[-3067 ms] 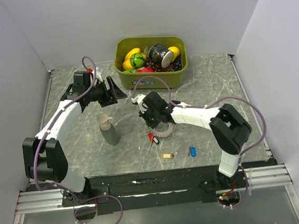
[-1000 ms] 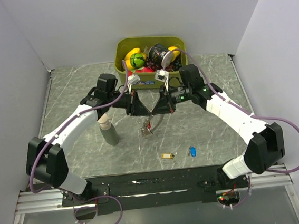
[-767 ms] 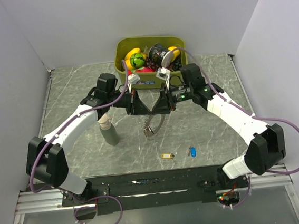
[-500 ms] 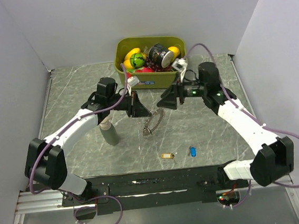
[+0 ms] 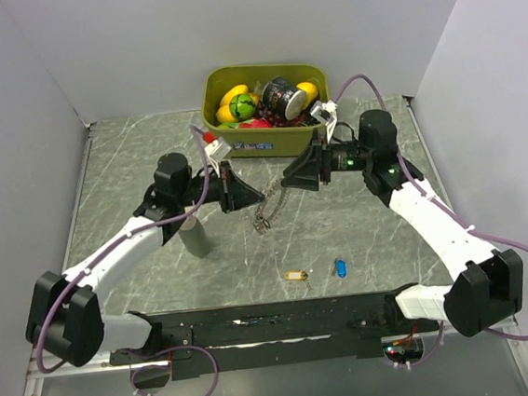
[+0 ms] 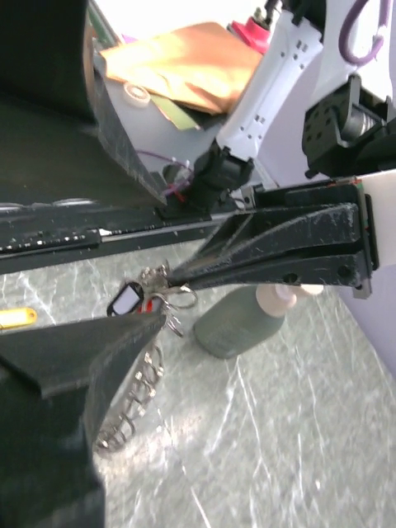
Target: Put the keys on the keyring
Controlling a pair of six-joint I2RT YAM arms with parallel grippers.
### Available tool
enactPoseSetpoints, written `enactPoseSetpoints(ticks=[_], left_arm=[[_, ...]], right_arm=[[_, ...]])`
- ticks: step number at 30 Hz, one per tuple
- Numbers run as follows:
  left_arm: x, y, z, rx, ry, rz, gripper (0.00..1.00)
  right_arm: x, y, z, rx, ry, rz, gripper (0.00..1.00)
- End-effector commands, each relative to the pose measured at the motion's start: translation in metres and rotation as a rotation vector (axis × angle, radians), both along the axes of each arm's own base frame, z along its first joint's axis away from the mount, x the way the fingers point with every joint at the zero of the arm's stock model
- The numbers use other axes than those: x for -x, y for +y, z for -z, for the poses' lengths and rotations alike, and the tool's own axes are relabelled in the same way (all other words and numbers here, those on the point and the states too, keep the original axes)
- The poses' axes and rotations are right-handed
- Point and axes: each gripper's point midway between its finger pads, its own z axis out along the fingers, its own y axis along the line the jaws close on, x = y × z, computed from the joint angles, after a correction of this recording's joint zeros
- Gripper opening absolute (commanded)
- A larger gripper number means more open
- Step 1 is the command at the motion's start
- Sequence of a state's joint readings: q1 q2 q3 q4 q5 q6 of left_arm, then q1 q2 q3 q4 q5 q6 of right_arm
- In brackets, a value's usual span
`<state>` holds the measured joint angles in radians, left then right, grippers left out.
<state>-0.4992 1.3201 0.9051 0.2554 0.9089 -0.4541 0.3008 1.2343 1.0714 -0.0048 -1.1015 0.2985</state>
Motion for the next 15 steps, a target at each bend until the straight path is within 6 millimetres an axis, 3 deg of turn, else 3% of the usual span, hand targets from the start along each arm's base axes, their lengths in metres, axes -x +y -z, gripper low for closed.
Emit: enactPoseSetpoints(ticks=[1,11,15], left_arm=[[-0.004,0.004,-0.047,0.126,-0.206,-0.077,0.01],[0.001,0.008,-0.056,0.173,-0.291,-0.086,0.01],[0.004,0.004,-0.057,0.18,-0.294,-0.048,0.01]], right_arm=[[0.02,0.004,-0.005,-0.032,-0.007,-0.083,0.56],[0.053,0.03,0.013,-0.065,0.08,-0.232,0.59],[0.049,0.037,0.016,-0.08,0.099,-0.215,0.61]])
